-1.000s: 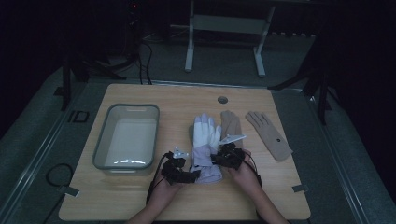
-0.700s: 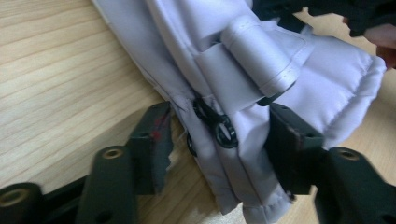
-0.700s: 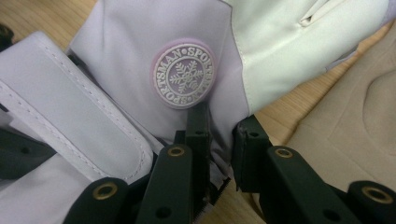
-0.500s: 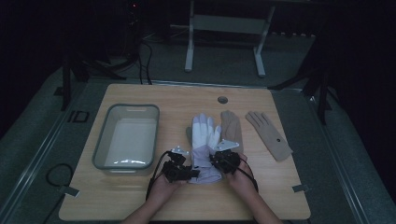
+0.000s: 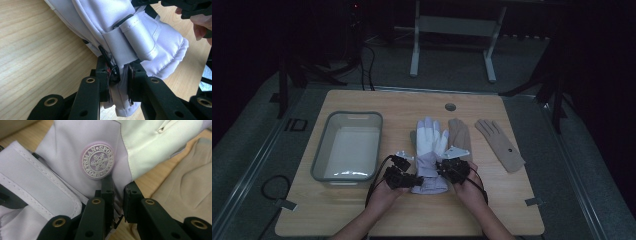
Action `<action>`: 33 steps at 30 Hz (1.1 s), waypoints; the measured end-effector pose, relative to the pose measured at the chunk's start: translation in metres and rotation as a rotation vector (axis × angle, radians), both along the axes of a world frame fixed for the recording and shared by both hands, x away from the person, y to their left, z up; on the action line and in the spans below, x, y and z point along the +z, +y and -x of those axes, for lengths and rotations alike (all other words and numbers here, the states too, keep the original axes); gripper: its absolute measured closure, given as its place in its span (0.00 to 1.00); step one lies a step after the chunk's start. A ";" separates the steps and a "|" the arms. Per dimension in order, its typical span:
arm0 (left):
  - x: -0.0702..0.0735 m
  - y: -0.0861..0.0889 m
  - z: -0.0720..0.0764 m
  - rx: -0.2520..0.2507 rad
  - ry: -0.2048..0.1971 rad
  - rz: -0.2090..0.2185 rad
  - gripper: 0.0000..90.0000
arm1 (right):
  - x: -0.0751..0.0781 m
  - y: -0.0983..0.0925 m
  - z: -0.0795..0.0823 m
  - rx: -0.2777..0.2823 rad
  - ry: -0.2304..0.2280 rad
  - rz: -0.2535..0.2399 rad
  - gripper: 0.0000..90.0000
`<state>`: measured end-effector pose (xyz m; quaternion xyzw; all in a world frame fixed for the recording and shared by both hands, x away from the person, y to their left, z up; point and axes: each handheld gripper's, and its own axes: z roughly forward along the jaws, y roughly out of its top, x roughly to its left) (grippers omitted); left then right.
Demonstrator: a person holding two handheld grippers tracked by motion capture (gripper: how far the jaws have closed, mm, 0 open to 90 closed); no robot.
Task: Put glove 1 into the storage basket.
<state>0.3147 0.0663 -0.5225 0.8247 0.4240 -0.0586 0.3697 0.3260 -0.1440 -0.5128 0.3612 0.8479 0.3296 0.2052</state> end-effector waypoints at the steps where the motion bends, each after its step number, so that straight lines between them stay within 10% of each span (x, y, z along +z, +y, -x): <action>1: 0.003 0.001 0.000 -0.005 -0.005 -0.004 0.84 | 0.002 0.000 0.000 0.001 -0.006 -0.006 0.90; 16: 0.063 0.038 -0.018 -0.014 -0.059 -0.071 0.84 | 0.052 0.030 -0.014 0.013 -0.064 -0.071 0.90; 33: 0.098 0.108 -0.026 0.050 -0.051 -0.113 0.84 | 0.082 0.102 -0.035 0.078 -0.064 -0.107 0.90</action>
